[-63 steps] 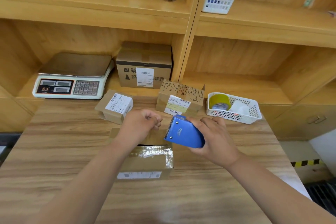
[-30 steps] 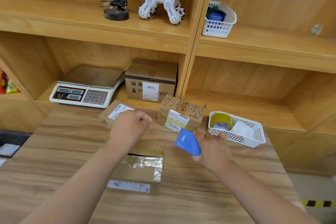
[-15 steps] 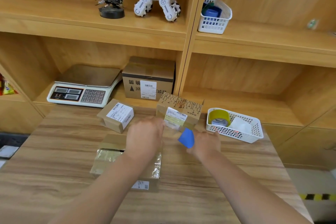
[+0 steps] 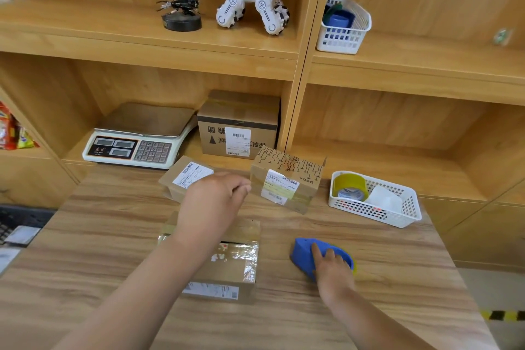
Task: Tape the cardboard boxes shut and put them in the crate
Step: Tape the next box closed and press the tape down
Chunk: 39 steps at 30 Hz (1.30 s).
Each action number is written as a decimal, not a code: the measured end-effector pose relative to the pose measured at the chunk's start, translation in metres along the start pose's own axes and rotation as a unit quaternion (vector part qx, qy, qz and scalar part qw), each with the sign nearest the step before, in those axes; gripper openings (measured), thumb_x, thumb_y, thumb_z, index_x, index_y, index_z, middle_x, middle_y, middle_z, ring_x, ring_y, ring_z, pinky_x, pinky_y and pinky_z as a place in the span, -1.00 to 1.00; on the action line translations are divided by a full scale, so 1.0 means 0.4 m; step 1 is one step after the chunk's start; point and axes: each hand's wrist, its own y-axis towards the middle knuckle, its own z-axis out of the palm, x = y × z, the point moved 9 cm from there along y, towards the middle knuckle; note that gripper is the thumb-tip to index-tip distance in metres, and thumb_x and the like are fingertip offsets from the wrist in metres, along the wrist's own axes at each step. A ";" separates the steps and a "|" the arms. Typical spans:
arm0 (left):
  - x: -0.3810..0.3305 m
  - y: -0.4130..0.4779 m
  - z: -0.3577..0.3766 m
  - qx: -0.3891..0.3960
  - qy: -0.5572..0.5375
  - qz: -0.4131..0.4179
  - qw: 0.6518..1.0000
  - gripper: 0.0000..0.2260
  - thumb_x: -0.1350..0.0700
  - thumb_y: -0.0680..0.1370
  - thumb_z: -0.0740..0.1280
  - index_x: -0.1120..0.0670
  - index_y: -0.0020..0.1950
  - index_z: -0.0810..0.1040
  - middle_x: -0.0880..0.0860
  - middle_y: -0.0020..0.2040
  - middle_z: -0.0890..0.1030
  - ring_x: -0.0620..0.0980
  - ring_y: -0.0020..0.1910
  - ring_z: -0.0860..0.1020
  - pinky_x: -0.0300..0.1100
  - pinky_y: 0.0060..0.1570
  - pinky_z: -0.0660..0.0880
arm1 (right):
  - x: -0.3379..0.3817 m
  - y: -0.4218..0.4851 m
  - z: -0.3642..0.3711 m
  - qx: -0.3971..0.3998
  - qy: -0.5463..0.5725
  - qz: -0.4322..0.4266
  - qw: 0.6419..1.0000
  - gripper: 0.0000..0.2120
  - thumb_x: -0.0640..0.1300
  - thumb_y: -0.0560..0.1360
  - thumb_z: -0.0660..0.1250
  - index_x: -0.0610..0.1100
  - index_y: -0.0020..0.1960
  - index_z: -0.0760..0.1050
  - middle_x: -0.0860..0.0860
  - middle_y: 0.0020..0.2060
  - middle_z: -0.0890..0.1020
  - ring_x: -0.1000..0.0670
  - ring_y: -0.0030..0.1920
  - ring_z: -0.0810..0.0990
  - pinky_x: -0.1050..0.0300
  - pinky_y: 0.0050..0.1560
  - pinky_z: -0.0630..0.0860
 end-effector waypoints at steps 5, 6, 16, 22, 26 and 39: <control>0.006 0.004 -0.019 -0.009 -0.013 -0.005 1.000 -0.92 0.15 0.51 0.39 0.05 -0.07 0.69 -0.07 -0.12 0.66 -0.08 -0.15 0.57 -0.31 -0.16 0.42 | 0.012 0.000 -0.039 0.022 0.049 0.009 0.999 -0.57 0.01 0.60 0.15 -0.09 0.42 0.23 -0.06 0.25 0.46 -0.09 0.23 0.48 0.10 0.07 0.44; 0.008 0.006 -0.021 -0.009 -0.015 -0.010 1.000 -0.91 0.14 0.51 0.39 0.04 -0.07 0.69 -0.08 -0.11 0.65 -0.11 -0.15 0.54 -0.39 -0.18 0.38 | 0.015 0.002 -0.079 -0.025 0.074 0.005 0.997 -0.65 0.06 0.60 0.13 -0.07 0.33 0.34 -0.03 0.19 0.50 -0.08 0.21 0.49 0.10 0.04 0.43; 0.053 0.014 -0.013 0.009 -0.043 -0.075 0.996 -0.90 0.09 0.53 0.36 -0.05 -0.10 0.67 -0.21 -0.17 0.59 -0.20 -0.15 0.52 -0.54 -0.20 0.33 | 0.108 -0.003 -0.296 0.040 0.771 -0.071 0.631 -0.37 0.27 0.54 -0.16 -0.08 0.22 0.50 -0.05 0.08 0.66 0.02 0.20 0.54 0.10 0.26 0.38; 0.113 0.009 0.005 0.019 -0.113 -0.145 0.983 -0.88 0.09 0.52 0.36 -0.07 -0.18 0.66 -0.26 -0.26 0.60 -0.31 -0.20 0.52 -0.42 -0.27 0.36 | 0.113 -0.013 -0.291 0.017 0.741 -0.101 0.663 -0.70 0.07 0.41 0.39 -0.12 0.02 0.61 -0.01 -0.02 0.68 -0.15 0.18 0.55 -0.11 0.35 0.37; 0.153 -0.002 0.023 0.033 -0.143 -0.176 0.973 -0.84 0.12 0.52 0.35 -0.06 -0.25 0.63 -0.19 -0.31 0.61 -0.31 -0.29 0.50 -0.45 -0.35 0.32 | 0.128 -0.024 -0.282 0.054 0.790 -0.071 0.606 -0.31 0.25 0.56 -0.13 -0.25 0.03 0.57 -0.11 -0.17 0.66 -0.04 -0.02 0.62 0.04 0.18 0.48; 0.211 -0.004 0.055 0.051 -0.182 -0.235 0.954 -0.84 0.14 0.52 0.34 -0.04 -0.22 0.63 -0.15 -0.32 0.65 -0.18 -0.23 0.58 -0.31 -0.26 0.39 | 0.145 -0.019 -0.252 0.049 0.764 -0.069 0.640 -0.93 -0.31 0.47 0.37 -0.18 -0.11 0.60 -0.05 -0.25 0.65 0.01 -0.15 0.54 0.15 -0.03 0.45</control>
